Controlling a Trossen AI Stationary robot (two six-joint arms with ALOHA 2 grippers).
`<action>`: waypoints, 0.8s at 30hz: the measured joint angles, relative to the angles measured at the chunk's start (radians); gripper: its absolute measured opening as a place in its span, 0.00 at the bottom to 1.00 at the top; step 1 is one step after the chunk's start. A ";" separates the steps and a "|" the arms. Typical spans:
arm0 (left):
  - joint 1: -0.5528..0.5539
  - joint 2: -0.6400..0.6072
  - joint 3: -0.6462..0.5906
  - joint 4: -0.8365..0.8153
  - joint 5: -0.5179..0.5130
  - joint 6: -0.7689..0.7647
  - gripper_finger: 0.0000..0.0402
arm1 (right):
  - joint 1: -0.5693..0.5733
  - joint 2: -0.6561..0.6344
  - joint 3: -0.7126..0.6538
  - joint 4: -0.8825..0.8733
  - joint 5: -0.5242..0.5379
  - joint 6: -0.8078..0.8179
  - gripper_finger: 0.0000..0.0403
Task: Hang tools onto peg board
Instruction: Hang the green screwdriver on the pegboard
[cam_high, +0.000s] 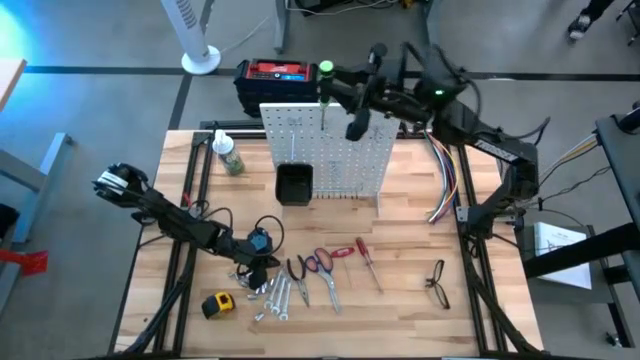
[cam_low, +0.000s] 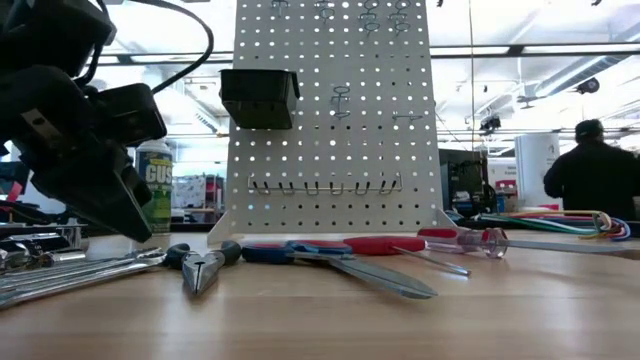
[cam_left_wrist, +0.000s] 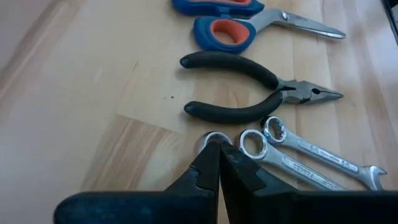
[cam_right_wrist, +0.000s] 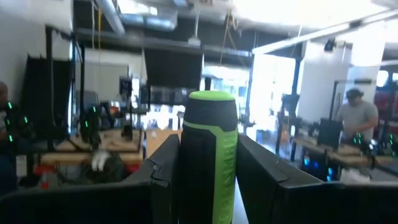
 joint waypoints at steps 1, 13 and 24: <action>-0.004 0.005 0.000 0.002 0.000 0.000 0.00 | -0.002 0.007 0.001 -0.011 0.000 0.000 0.24; -0.039 0.020 0.000 0.014 -0.028 -0.009 0.00 | -0.012 -0.056 0.000 -0.003 0.004 0.004 0.24; -0.049 0.020 0.000 0.021 -0.044 -0.014 0.00 | -0.015 -0.027 -0.008 -0.062 0.004 0.026 0.25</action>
